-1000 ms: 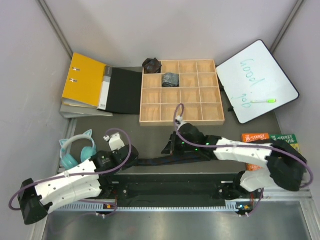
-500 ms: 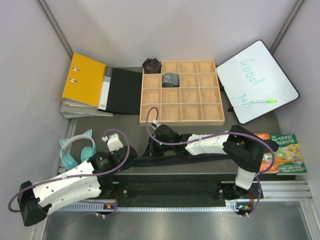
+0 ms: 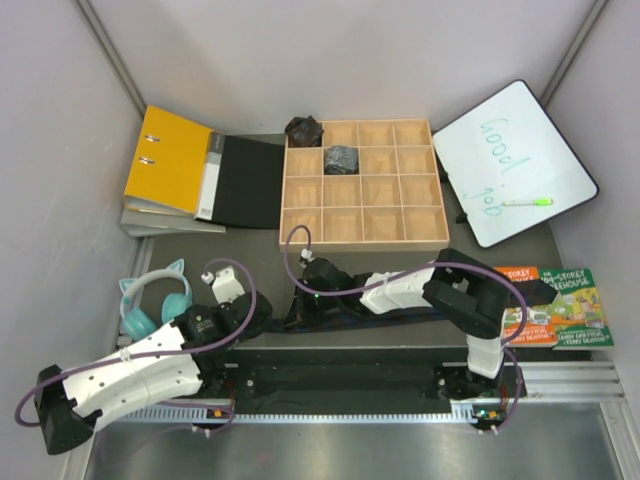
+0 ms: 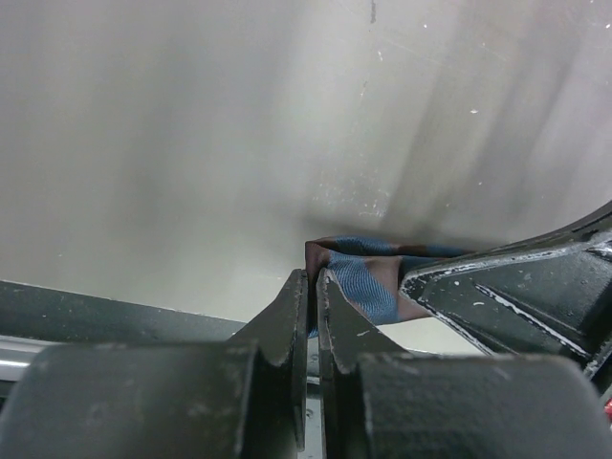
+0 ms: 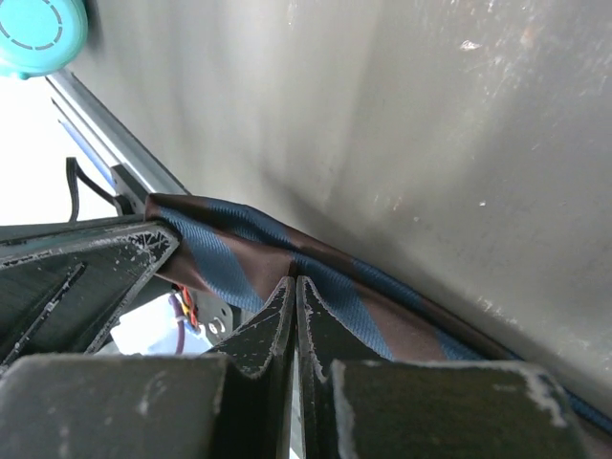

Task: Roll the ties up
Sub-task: Roll the tie at the center of the board.

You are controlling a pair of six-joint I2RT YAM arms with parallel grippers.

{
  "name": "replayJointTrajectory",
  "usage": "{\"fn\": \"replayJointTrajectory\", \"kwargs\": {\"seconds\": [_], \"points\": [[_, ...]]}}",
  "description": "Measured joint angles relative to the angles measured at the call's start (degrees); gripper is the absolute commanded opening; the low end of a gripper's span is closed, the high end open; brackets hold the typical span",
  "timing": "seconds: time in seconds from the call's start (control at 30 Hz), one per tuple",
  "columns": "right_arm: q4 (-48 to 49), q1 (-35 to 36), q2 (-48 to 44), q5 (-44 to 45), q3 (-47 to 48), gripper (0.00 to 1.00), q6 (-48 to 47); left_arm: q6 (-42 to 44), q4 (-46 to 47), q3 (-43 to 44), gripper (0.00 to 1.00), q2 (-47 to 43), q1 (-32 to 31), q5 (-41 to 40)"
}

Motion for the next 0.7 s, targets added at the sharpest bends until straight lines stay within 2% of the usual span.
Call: {"fn": "replayJointTrajectory", "kwargs": {"seconds": [0.13,0.43,0.7], "points": [[0.7,0.02,0.44,0.0,0.0,0.0,0.48,0.13,0.83,0.37,0.0,0.52,0.0,0.44],[1.14,0.02,0.83,0.24,0.0,0.0,0.81,2.51,4.74,5.84,0.0,8.87,0.0,1.95],[1.18,0.02,0.83,0.52,0.0,0.0,0.83,3.85,6.51,8.44,0.0,10.21,-0.11,4.09]]}}
